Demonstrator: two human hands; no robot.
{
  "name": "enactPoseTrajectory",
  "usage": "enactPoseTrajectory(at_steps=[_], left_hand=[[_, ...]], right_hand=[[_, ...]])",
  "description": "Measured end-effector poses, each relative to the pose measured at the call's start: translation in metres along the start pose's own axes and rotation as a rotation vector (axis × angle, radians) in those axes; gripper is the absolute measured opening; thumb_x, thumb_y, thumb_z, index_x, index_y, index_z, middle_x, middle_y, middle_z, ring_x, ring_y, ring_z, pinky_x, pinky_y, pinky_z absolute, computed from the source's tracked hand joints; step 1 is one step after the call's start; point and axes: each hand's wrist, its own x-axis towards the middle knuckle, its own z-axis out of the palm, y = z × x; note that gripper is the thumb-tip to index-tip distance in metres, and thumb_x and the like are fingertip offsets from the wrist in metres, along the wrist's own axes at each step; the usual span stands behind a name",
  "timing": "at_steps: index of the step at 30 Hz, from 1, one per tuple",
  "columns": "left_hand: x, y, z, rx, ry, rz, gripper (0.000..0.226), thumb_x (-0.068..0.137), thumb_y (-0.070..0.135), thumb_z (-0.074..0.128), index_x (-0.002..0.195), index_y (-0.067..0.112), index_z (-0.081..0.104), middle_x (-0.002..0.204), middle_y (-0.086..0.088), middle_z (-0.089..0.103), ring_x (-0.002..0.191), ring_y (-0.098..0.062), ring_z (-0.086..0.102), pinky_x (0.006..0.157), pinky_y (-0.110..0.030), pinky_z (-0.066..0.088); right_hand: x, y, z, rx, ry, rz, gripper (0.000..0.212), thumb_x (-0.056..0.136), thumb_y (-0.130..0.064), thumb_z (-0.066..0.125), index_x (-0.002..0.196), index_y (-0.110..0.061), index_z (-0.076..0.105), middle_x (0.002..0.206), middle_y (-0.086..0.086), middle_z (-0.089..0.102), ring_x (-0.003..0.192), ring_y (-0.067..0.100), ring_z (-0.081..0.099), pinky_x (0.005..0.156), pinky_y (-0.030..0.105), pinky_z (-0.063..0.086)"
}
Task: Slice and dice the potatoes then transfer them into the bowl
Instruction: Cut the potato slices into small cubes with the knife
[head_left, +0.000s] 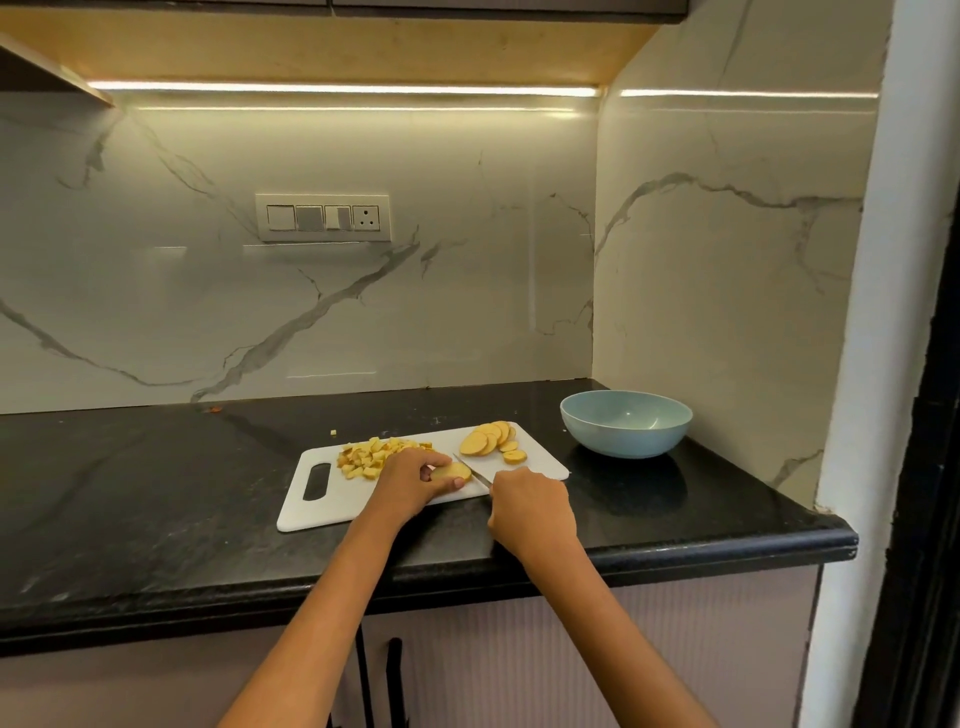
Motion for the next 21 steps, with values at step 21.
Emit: enactPoseTrajectory(at_steps=[21], left_hand=[[0.002,-0.003,-0.004,-0.07,-0.056,-0.025,0.036,0.079,0.023,0.072,0.112,0.011,0.067,0.116,-0.006,0.065,0.098,-0.013,0.054,0.082,-0.022,0.041]], right_hand=[[-0.008,-0.016,0.0,0.059,0.012,0.064,0.026,0.096,-0.019,0.046,0.119,-0.009,0.054,0.11,0.01,0.061,0.096,0.022,0.061,0.079,0.03,0.047]])
